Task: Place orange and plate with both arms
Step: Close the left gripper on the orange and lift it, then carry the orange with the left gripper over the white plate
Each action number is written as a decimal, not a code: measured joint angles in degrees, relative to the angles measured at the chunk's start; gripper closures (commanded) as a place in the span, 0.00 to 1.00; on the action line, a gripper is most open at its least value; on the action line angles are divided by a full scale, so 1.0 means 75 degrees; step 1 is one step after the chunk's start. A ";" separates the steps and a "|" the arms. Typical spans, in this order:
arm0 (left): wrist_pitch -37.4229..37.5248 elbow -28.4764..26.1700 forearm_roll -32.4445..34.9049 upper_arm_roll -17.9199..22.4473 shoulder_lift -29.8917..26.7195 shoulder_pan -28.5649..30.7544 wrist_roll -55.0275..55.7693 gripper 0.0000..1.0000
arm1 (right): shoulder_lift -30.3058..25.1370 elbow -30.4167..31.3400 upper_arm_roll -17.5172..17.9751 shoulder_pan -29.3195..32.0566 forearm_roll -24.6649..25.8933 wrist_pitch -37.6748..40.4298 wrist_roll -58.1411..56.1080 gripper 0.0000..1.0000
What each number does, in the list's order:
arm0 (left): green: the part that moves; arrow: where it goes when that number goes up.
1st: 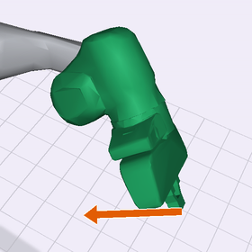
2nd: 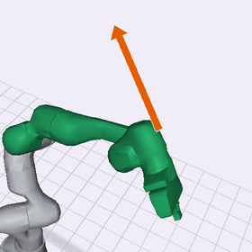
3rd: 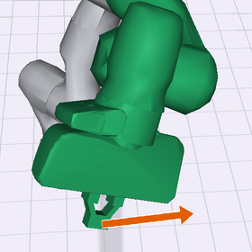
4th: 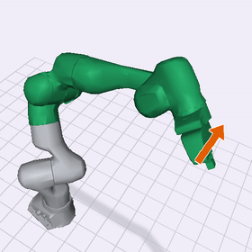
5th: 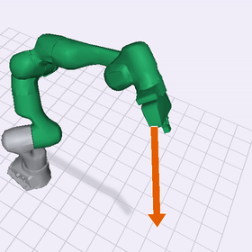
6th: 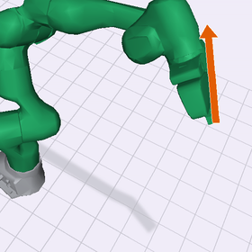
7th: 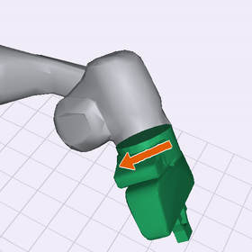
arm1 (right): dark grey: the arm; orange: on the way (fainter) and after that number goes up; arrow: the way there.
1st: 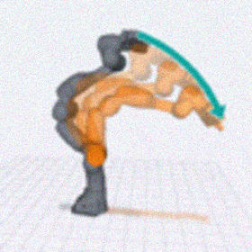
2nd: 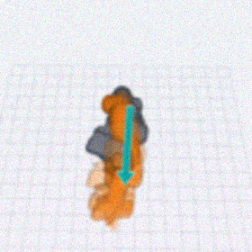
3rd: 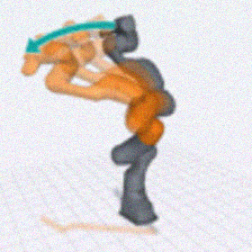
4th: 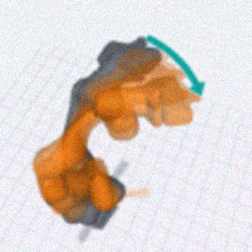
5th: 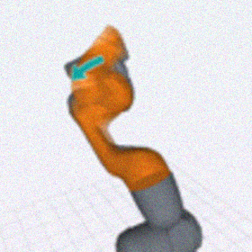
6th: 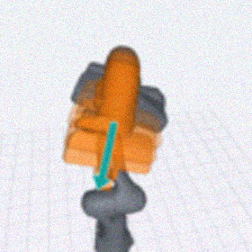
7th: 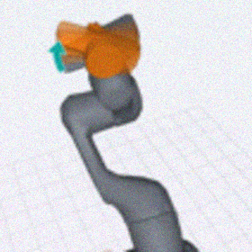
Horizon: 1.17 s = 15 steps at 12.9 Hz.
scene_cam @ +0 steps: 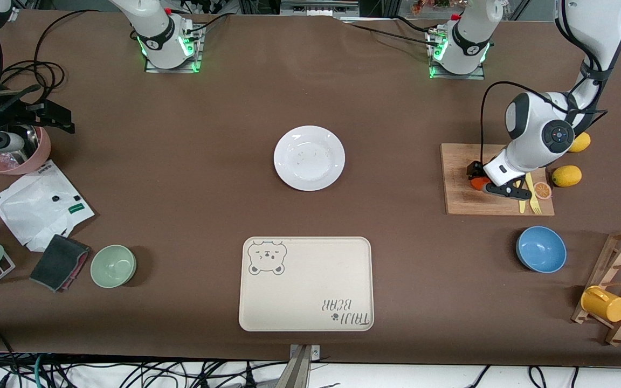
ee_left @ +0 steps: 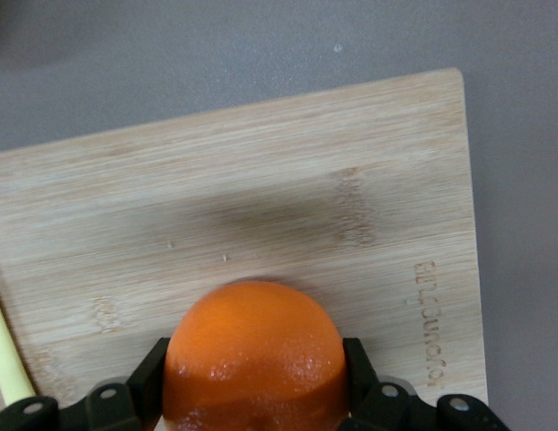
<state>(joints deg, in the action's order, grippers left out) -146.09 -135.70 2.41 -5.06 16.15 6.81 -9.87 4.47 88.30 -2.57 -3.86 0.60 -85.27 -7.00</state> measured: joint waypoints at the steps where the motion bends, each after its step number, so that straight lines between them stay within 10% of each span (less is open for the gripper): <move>1: -0.0010 0.0003 0.0000 0.0000 -0.0004 0.0000 -0.0001 0.83 | 0.0004 0.0000 0.0000 0.0000 0.0000 0.0000 0.0000 0.00; 6: 0.0356 0.0349 0.0000 -0.0254 -0.0469 -0.0028 -0.0004 0.83 | 0.0008 0.0000 0.0001 0.0000 0.0000 0.0000 0.0000 0.00; 11: 0.3467 0.2452 -0.0001 -0.0839 -0.0831 -0.0054 0.0169 0.83 | 0.0009 0.0000 0.0000 0.0000 0.0000 0.0000 0.0000 0.00; 15: 0.4558 0.3377 -0.0085 -0.2250 -0.0824 -0.0085 0.2322 0.83 | 0.0009 0.0000 -0.0002 0.0000 0.0000 -0.0001 0.0000 0.00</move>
<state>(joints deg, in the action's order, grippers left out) -111.91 -110.38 1.78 -21.93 9.97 6.18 7.55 4.54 88.29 -2.59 -3.86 0.60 -85.28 -7.00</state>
